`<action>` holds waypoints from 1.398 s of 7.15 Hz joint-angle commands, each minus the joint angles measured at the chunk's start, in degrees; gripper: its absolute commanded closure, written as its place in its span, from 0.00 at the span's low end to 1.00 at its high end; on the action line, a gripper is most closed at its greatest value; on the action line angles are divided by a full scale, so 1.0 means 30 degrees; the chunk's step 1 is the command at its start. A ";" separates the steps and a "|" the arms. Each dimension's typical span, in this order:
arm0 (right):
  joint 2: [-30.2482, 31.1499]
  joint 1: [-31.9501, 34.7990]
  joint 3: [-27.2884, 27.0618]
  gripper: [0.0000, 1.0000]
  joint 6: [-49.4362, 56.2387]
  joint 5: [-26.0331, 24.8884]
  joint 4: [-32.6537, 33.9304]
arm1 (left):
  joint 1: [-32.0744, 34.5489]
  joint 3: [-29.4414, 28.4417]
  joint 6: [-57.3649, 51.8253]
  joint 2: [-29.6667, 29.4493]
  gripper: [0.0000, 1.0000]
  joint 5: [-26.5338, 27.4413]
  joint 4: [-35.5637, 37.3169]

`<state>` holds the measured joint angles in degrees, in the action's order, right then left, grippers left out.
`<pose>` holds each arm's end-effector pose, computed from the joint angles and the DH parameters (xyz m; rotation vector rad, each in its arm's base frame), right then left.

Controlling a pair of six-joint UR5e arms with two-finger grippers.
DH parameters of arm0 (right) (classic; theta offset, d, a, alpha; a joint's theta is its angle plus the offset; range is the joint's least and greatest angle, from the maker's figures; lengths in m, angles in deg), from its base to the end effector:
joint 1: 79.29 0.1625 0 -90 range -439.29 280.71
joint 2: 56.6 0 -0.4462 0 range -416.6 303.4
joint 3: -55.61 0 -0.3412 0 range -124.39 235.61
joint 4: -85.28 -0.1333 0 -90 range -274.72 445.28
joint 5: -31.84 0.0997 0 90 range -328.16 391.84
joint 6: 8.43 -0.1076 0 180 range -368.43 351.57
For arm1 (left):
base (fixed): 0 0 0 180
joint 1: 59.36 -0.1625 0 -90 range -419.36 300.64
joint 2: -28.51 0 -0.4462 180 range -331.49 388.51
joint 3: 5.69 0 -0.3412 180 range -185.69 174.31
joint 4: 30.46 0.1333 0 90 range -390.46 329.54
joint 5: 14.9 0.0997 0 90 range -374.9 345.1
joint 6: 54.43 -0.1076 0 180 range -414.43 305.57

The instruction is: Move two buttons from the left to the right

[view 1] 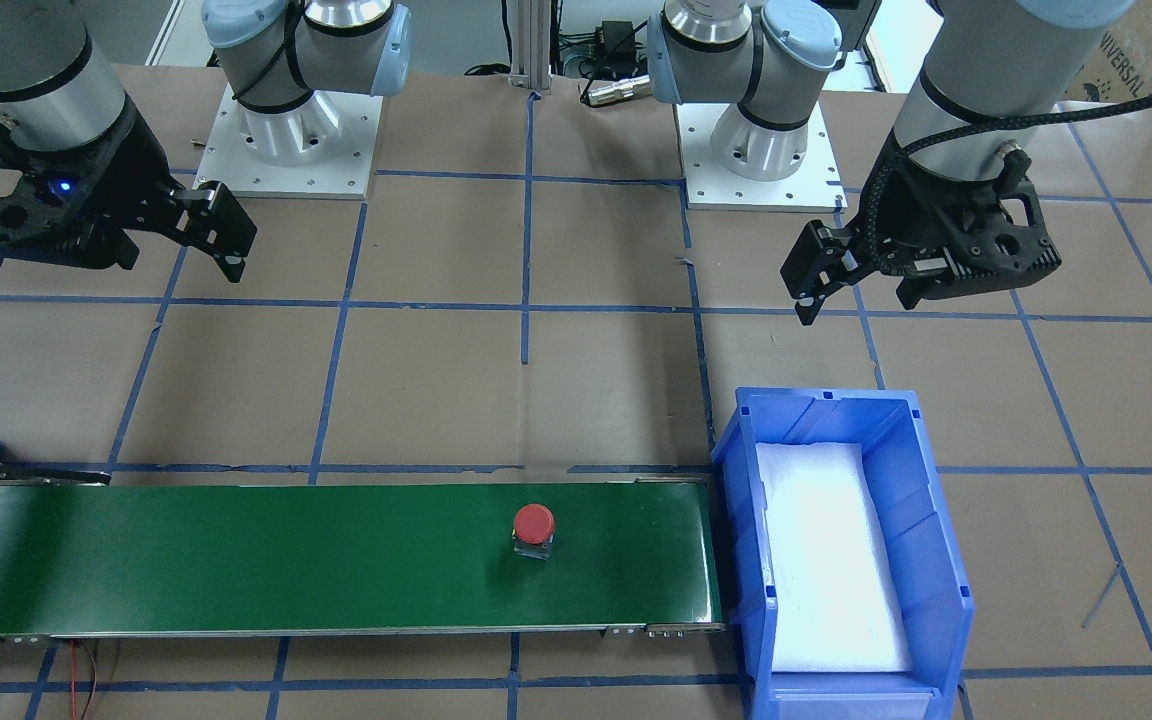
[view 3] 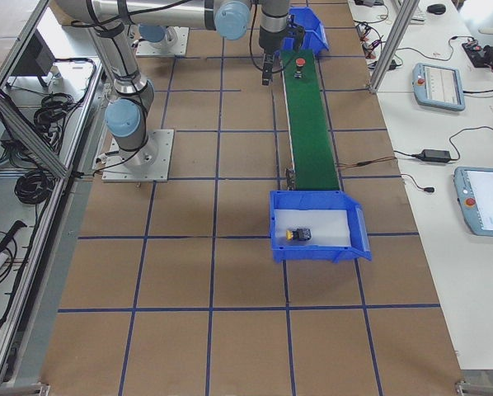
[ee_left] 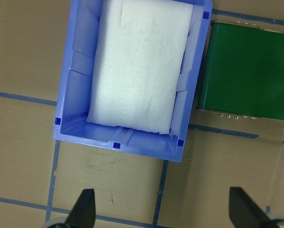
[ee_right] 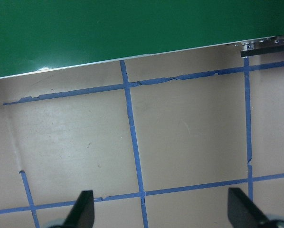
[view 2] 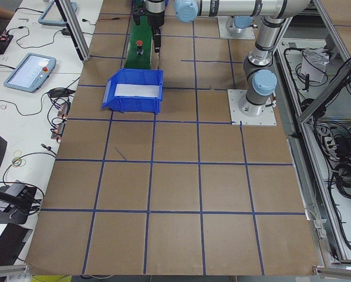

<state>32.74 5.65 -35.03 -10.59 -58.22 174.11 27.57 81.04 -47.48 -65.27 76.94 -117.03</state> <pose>0.0938 -0.4512 0.4891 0.1977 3.1346 0.0677 -0.1042 -0.4819 0.5024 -0.2729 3.0982 -0.0809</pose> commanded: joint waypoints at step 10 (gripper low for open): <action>-0.0013 -0.0100 -0.0199 0.00 -0.0041 0.0137 0.0655 | -0.0030 0.0037 -0.0062 0.0030 0.00 0.0000 -0.0030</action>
<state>32.66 5.20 -35.65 -10.60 -57.93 176.05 27.49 81.09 -47.66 -65.25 76.95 -117.06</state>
